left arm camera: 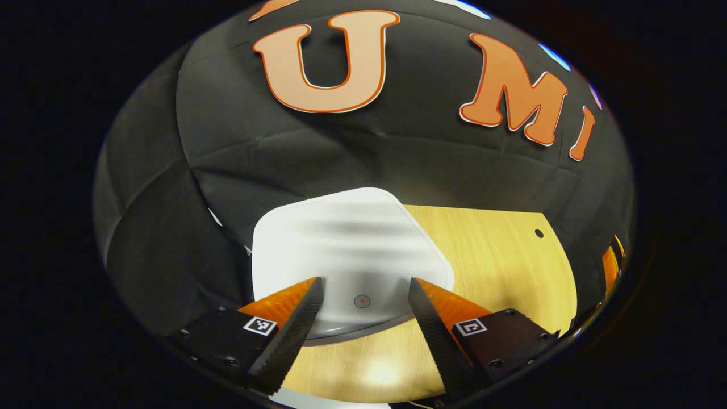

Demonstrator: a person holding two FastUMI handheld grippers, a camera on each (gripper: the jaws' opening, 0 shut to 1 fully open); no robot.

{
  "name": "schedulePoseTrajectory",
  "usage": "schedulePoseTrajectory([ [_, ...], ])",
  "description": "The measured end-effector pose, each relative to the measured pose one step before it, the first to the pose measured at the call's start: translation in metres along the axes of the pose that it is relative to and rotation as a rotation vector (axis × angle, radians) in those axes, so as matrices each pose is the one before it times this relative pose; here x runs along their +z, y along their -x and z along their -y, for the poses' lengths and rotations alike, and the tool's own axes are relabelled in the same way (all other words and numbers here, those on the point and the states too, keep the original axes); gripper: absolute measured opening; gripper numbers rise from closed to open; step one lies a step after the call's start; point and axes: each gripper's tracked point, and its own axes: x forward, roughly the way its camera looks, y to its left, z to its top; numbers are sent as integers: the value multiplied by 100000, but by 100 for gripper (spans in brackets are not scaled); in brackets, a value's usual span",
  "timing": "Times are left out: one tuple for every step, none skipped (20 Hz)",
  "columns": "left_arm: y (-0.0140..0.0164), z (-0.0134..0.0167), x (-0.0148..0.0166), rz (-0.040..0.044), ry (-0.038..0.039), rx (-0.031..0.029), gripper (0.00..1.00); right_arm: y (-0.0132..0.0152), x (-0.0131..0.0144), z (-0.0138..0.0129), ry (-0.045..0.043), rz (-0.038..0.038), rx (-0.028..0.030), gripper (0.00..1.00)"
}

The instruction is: Press the lid of the desktop garbage bin to open it, pick up the crumpled paper on the desktop and throw it into the bin, then pick up the pop can on the desktop and drop it into the bin, and finally close the garbage bin lid.

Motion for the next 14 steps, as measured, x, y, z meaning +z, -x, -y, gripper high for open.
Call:
schedulePoseTrajectory([
  [333,77,228,2429,-648,1734,98,80,12,266,-72,-96,-63,94],
  [377,61,662,3037,-268,1880,98,130,59,170,2,-26,-183,94],
  [436,567,962,4273,-677,-221,98,12,122,145,221,-21,7,94],
  [1177,381,916,4308,-902,558,95,75,-17,281,370,-37,-336,94],
  [1158,626,1123,5742,-1107,-305,97,126,-32,194,277,-38,-194,94],
  [1210,876,1303,6527,-873,-694,97,77,-47,194,206,-109,-514,94],
  [780,1484,1560,6477,-831,-1838,97,81,-41,208,67,-212,-663,94],
  [867,1327,1577,6508,-1329,-2061,97,163,-129,150,-135,-305,-961,94],
  [1046,1079,1785,6019,-1126,-1485,97,71,-77,178,-331,-105,-1207,94],
  [533,1690,1560,6526,-1802,-2173,96,134,46,54,-423,-160,-1224,94],
  [413,1382,1128,5655,-1372,278,99,49,-69,46,-247,-223,-1354,94],
  [239,777,645,3142,-1895,-1271,95,142,60,13,-58,-37,-1272,94],
  [-312,762,-333,2213,-1511,-1184,100,104,137,-20,155,144,-1595,94],
  [-98,655,99,2516,-511,-1659,95,83,171,-89,115,499,-1368,94],
])
